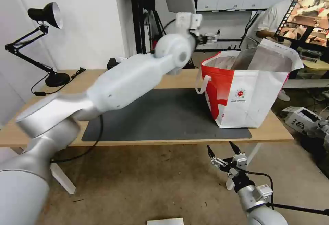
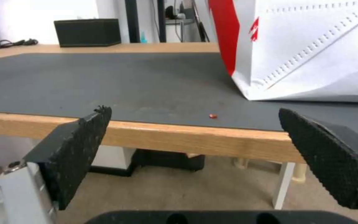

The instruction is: Pick up the trash from the table and place it into the takeout bag.

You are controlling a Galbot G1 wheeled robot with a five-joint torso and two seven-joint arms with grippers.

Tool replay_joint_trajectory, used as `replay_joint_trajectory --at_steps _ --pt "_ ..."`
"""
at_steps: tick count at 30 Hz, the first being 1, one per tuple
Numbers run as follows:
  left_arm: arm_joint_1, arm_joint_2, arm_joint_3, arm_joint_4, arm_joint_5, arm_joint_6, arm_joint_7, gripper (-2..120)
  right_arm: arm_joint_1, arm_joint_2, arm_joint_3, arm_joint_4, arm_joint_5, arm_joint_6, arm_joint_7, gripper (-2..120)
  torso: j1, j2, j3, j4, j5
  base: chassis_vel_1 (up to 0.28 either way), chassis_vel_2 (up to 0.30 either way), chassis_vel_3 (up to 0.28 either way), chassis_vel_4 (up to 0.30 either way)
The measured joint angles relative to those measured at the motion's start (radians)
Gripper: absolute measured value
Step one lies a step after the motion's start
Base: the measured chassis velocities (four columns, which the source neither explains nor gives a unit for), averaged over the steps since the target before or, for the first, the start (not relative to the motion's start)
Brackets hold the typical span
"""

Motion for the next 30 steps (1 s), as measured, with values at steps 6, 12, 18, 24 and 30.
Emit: replay_joint_trajectory --at_steps 6,12,18,24,30 --pt "0.156 0.158 -0.03 -0.158 0.242 -0.154 0.027 100 0.0 0.0 0.0 0.0 0.0 0.0 0.0 100 0.0 0.0 0.0 0.0003 -0.0002 0.0 0.0 0.0 0.0" --pt "0.327 0.244 -0.12 -0.206 0.342 -0.247 0.028 100 0.0 0.0 0.0 0.0 0.0 0.0 0.0 100 0.0 0.0 0.0 0.0004 -0.0002 0.0 0.0 0.0 0.0" --pt "0.575 0.35 -0.309 -0.305 0.455 -0.265 0.064 100 0.0 0.0 0.0 0.0 0.0 0.0 0.0 100 0.0 0.0 0.0 0.0003 0.0 0.0 0.0 0.0 0.0" --pt "0.848 0.407 -0.49 -0.407 0.545 -0.274 0.098 100 0.0 0.0 0.0 0.0 0.0 0.0 0.0 100 0.0 0.0 0.0 0.0007 -0.0004 0.0 0.0 0.0 0.0" --pt "1.156 0.431 -0.709 -0.499 0.607 -0.31 0.115 100 0.0 0.0 0.0 0.0 0.0 0.0 0.0 100 0.0 0.0 0.0 0.0004 0.0006 0.0 0.0 0.0 0.0"
